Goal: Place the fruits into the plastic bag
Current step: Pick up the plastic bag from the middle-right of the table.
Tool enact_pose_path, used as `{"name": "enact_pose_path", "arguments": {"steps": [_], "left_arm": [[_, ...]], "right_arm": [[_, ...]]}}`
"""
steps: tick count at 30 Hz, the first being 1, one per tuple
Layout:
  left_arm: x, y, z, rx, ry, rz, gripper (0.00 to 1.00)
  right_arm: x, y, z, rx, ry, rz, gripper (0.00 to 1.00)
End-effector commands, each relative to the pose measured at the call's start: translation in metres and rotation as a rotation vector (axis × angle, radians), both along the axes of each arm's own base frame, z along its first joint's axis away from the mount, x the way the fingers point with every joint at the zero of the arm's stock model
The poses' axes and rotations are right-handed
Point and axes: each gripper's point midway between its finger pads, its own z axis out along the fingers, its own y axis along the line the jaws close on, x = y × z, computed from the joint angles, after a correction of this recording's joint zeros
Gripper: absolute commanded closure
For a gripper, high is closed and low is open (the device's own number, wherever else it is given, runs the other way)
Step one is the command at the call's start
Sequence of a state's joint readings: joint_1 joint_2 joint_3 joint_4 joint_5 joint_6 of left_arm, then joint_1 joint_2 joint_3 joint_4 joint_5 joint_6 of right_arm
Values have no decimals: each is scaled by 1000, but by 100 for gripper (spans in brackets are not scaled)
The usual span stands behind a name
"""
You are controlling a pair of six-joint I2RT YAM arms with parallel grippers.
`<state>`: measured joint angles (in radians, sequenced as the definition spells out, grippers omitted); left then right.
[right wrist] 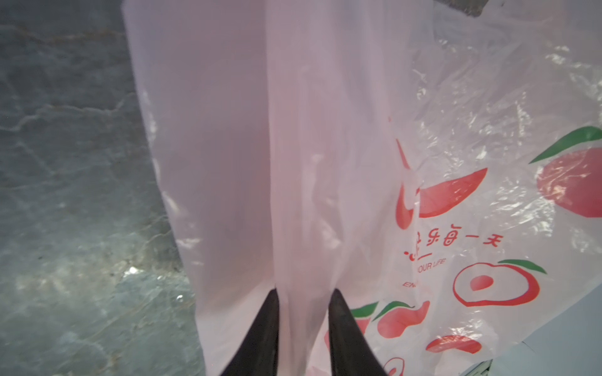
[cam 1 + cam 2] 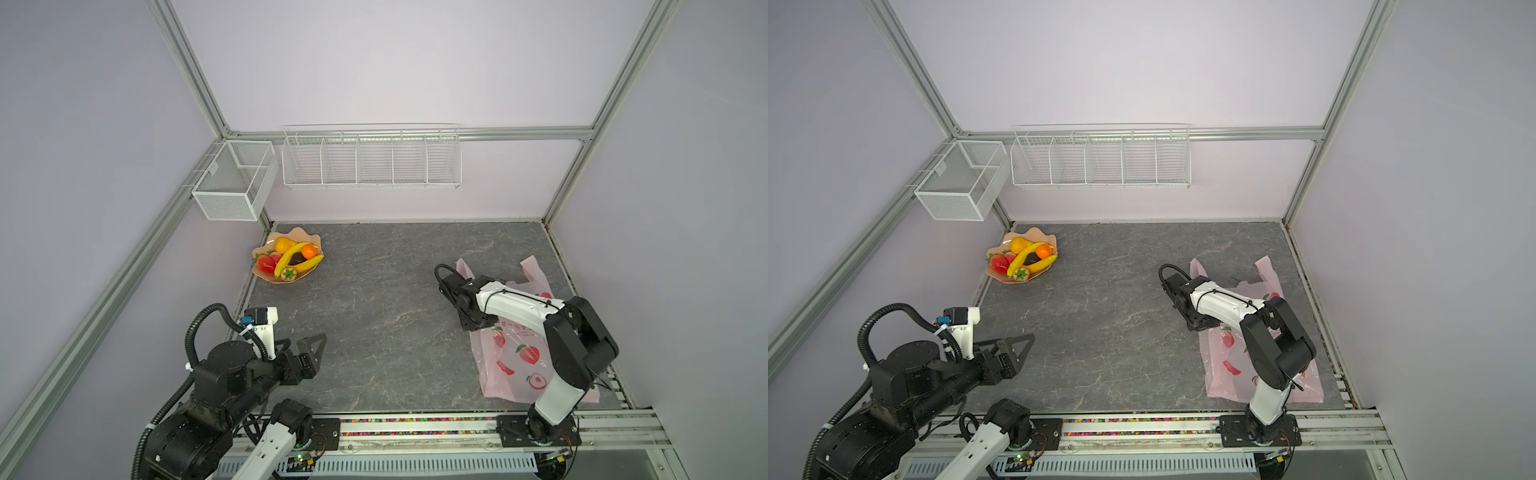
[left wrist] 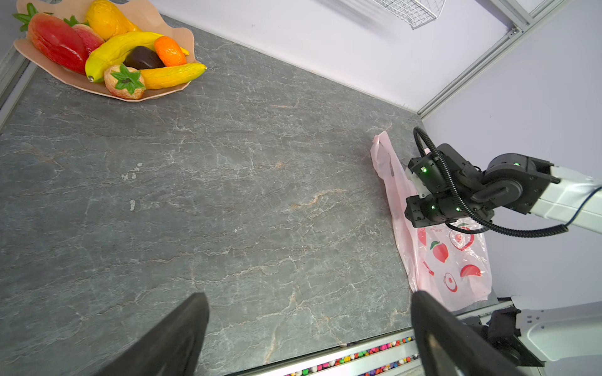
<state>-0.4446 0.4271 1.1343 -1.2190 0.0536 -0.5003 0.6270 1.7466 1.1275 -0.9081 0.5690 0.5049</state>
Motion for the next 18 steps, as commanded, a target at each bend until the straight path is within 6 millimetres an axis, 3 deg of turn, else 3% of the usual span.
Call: {"name": "enact_pose_path", "arguments": {"steps": [1, 3, 8, 11, 14, 18], "left_arm": [[3, -3, -3, -20, 41, 9, 5], [6, -5, -5, -36, 52, 19, 6], [16, -9, -5, -100, 83, 65, 7], [25, 1, -29, -54, 196, 173, 11], [34, 22, -58, 56, 321, 328, 11], [62, 17, -47, 29, 312, 396, 9]], "right_arm": [[11, -7, 8, -55, -27, 14, 86], [14, -9, 12, -69, -36, 28, 93], [27, -8, 29, -83, -79, 82, 94], [39, -1, 46, -91, -128, 154, 94], [50, 15, 62, -73, -180, 253, 94], [54, 56, 80, -71, -231, 481, 94]]}}
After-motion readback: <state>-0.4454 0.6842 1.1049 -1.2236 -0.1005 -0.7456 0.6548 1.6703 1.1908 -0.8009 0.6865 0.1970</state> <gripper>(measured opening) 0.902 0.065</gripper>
